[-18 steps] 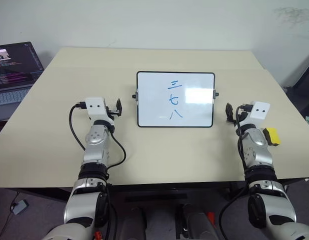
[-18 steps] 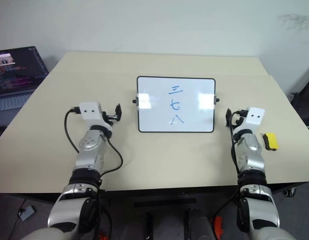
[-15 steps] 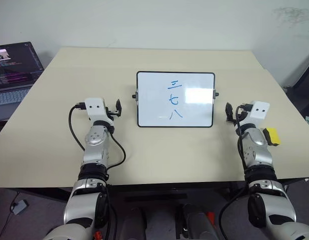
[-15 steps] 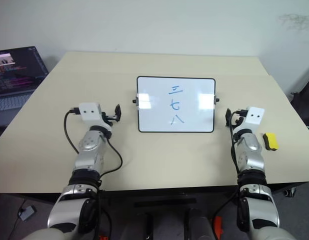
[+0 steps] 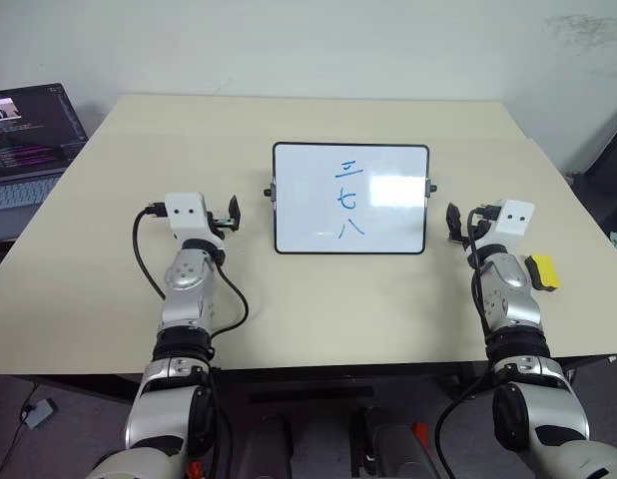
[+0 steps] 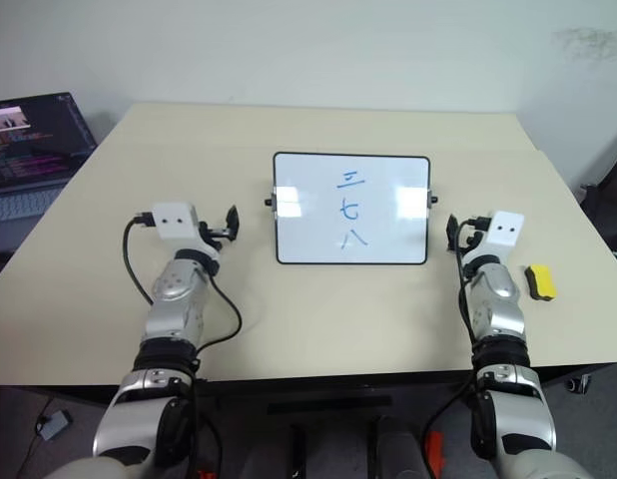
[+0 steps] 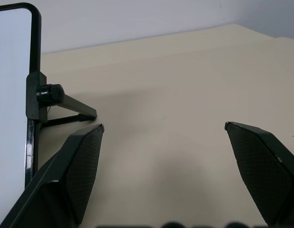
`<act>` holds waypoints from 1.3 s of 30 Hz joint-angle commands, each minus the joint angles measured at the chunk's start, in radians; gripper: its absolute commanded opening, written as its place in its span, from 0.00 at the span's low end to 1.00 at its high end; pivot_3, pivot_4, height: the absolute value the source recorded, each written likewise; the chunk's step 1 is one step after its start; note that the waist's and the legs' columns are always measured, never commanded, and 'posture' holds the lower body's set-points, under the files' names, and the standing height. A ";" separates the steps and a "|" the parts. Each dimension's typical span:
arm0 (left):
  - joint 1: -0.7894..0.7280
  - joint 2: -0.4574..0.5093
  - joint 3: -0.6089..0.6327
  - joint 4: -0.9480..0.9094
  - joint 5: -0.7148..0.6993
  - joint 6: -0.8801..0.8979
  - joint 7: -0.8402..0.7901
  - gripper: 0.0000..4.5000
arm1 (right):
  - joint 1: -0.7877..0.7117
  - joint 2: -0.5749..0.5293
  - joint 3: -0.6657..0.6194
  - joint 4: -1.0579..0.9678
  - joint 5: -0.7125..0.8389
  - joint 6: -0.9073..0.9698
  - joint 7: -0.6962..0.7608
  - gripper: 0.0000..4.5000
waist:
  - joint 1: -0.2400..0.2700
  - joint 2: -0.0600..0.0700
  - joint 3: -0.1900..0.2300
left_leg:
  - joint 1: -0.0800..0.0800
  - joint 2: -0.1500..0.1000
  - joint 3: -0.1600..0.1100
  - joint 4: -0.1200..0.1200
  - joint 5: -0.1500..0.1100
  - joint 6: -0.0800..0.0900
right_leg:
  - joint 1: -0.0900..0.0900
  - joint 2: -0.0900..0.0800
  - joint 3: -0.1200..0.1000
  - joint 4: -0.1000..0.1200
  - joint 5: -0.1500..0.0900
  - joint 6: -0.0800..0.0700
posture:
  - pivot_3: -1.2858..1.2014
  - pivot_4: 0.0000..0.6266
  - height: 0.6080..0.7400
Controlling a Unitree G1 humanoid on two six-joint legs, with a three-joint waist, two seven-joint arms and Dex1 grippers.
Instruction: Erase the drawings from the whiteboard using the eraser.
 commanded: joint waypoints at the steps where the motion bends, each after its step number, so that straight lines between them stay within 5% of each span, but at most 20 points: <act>1: -0.016 0.020 0.011 -0.024 -0.009 -0.008 -0.008 1.00 | -0.019 -0.017 -0.008 -0.049 -0.001 -0.011 0.001 0.99 | 0.000 0.000 0.000 | 0.000 0.000 0.000 0.000 0.000 0.000 | 0.000 0.000 0.000 0.000 0.000 0.000 | 0.52 0.24 1.00; 14: -0.059 0.088 0.023 0.010 -0.034 0.009 -0.125 1.00 | 0.018 -0.053 -0.013 -0.196 0.015 0.096 0.000 0.99 | -0.001 0.000 0.000 | 0.000 0.000 0.000 0.000 0.000 0.000 | 0.000 0.000 0.000 0.000 0.000 0.000 | 0.52 0.24 1.00; 21: -0.058 0.236 -0.022 -0.102 -0.116 0.136 -0.464 1.00 | 0.052 -0.106 -0.022 -0.375 0.050 0.315 0.011 0.99 | -0.001 0.000 0.000 | 0.000 0.000 0.001 0.000 0.000 0.000 | -0.001 0.000 0.000 0.000 0.000 0.000 | 0.52 0.24 1.00; 28: -0.056 0.348 -0.105 -0.412 -0.264 0.446 -0.777 1.00 | 0.067 -0.277 -0.098 -0.466 0.124 0.654 0.035 0.99 | 0.008 0.000 0.000 | -0.002 0.000 0.002 0.000 0.000 0.000 | -0.002 -0.002 0.000 0.000 0.000 -0.001 | 0.52 0.24 1.00; 34: -0.062 0.322 -0.207 -0.589 -0.333 0.590 -0.887 1.00 | 0.106 -0.405 -0.146 -0.421 0.111 0.730 0.071 0.99 | 0.002 0.000 0.000 | -0.001 0.000 0.002 0.000 0.000 0.000 | -0.002 -0.002 0.000 0.000 -0.001 -0.001 | 0.52 0.24 1.00; 39: -0.085 0.225 -0.289 -0.563 -0.297 0.576 -0.887 1.00 | 0.149 -0.452 -0.185 -0.378 0.107 0.753 0.078 0.99 | 0.000 0.000 0.000 | -0.001 0.000 0.002 0.001 0.000 0.000 | -0.002 -0.002 0.002 0.000 -0.001 -0.001 | 0.52 0.24 1.00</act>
